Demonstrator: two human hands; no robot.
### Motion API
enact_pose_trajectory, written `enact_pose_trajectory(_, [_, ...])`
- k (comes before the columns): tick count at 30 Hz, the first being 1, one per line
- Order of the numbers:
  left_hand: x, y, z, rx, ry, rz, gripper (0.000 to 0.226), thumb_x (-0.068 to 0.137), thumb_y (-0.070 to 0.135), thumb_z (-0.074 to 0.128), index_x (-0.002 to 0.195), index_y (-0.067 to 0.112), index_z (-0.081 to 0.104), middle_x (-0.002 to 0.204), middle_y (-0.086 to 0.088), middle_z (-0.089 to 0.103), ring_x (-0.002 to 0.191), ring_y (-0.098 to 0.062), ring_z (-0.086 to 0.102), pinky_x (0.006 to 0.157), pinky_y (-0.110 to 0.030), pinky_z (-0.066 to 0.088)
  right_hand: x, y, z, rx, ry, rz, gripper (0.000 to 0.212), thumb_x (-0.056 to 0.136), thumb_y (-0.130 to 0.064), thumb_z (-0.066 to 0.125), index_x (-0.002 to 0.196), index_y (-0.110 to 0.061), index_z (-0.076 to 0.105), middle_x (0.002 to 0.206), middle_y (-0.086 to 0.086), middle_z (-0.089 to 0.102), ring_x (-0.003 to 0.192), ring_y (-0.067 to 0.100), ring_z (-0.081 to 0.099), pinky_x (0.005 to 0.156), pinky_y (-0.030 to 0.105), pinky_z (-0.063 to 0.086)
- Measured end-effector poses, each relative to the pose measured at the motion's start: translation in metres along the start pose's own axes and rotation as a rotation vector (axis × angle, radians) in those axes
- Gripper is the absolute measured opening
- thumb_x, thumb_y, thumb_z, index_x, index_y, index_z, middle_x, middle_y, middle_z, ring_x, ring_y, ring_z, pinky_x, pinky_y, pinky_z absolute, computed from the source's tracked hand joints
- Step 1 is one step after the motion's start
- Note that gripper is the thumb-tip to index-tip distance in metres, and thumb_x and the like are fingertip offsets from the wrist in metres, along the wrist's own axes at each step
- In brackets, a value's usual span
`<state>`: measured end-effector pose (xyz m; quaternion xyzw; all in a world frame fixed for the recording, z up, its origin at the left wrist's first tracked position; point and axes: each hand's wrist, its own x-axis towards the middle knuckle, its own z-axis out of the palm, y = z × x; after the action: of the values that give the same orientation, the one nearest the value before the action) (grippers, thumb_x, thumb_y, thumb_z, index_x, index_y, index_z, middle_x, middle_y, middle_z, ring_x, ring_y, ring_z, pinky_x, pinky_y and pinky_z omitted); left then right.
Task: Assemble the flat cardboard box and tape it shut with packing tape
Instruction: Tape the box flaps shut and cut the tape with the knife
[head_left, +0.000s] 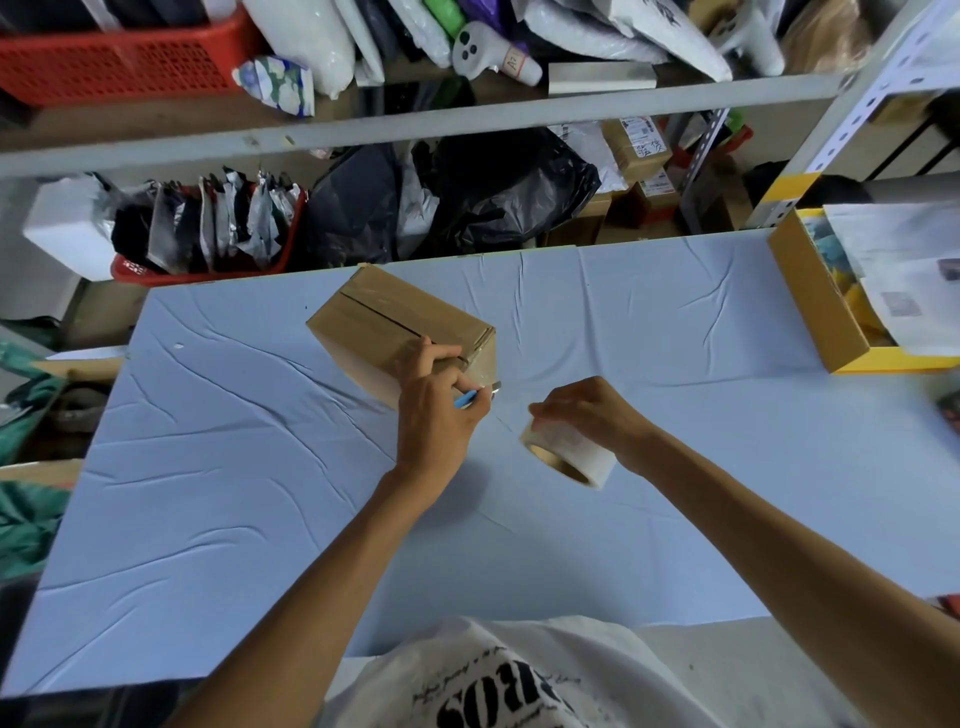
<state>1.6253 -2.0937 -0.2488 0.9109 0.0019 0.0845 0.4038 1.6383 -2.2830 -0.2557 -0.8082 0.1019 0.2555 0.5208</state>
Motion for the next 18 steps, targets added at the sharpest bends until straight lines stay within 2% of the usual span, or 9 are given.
enact_pose_trajectory(3, [0.000, -0.002, 0.001, 0.016, 0.003, 0.006, 0.032, 0.080, 0.012, 0.073, 0.058, 0.016, 0.049, 0.124, -0.005, 0.057, 0.134, -0.022, 0.039, 0.086, -0.019, 0.035, 0.000, -0.001, 0.001, -0.001, 0.002, -0.001, 0.028, 0.079, -0.035, 0.071, 0.055, -0.020, 0.067, 0.052, -0.007, 0.055, 0.058, 0.016, 0.050, 0.056, 0.025, 0.035])
enact_pose_trajectory(8, [0.001, -0.004, 0.004, 0.086, -0.018, 0.013, 0.023, 0.078, 0.011, 0.074, 0.064, 0.005, 0.058, 0.125, -0.004, 0.055, 0.133, -0.022, 0.039, 0.086, -0.017, 0.036, -0.001, -0.004, 0.001, 0.021, -0.011, -0.028, 0.029, 0.080, -0.032, 0.071, 0.053, -0.021, 0.067, 0.051, -0.009, 0.055, 0.056, 0.012, 0.050, 0.055, 0.023, 0.035])
enact_pose_trajectory(11, [0.002, -0.001, 0.003, 0.090, -0.045, 0.028, 0.023, 0.076, 0.006, 0.075, 0.064, 0.004, 0.056, 0.122, -0.003, 0.054, 0.128, -0.024, 0.043, 0.092, -0.024, 0.041, -0.002, -0.006, 0.002, 0.025, -0.015, -0.041, 0.031, 0.080, -0.029, 0.072, 0.051, -0.021, 0.066, 0.053, -0.007, 0.054, 0.057, 0.012, 0.048, 0.057, 0.024, 0.034])
enact_pose_trajectory(14, [0.004, 0.004, 0.002, 0.100, -0.065, 0.011, 0.021, 0.074, 0.001, 0.075, 0.062, 0.004, 0.058, 0.116, -0.004, 0.052, 0.112, -0.026, 0.052, 0.089, -0.033, 0.047, -0.003, -0.006, 0.002, 0.020, -0.021, -0.057, 0.031, 0.081, -0.028, 0.072, 0.051, -0.022, 0.066, 0.056, -0.004, 0.055, 0.061, 0.015, 0.049, 0.060, 0.025, 0.035])
enact_pose_trajectory(18, [0.005, 0.011, 0.002, 0.135, -0.076, -0.001, 0.025, 0.071, -0.003, 0.075, 0.057, 0.006, 0.057, 0.114, -0.007, 0.051, 0.108, -0.027, 0.052, 0.090, -0.042, 0.047, -0.002, -0.008, 0.004, -0.002, -0.020, -0.090, 0.032, 0.081, -0.030, 0.073, 0.050, -0.025, 0.066, 0.050, -0.012, 0.056, 0.058, 0.010, 0.050, 0.060, 0.024, 0.036])
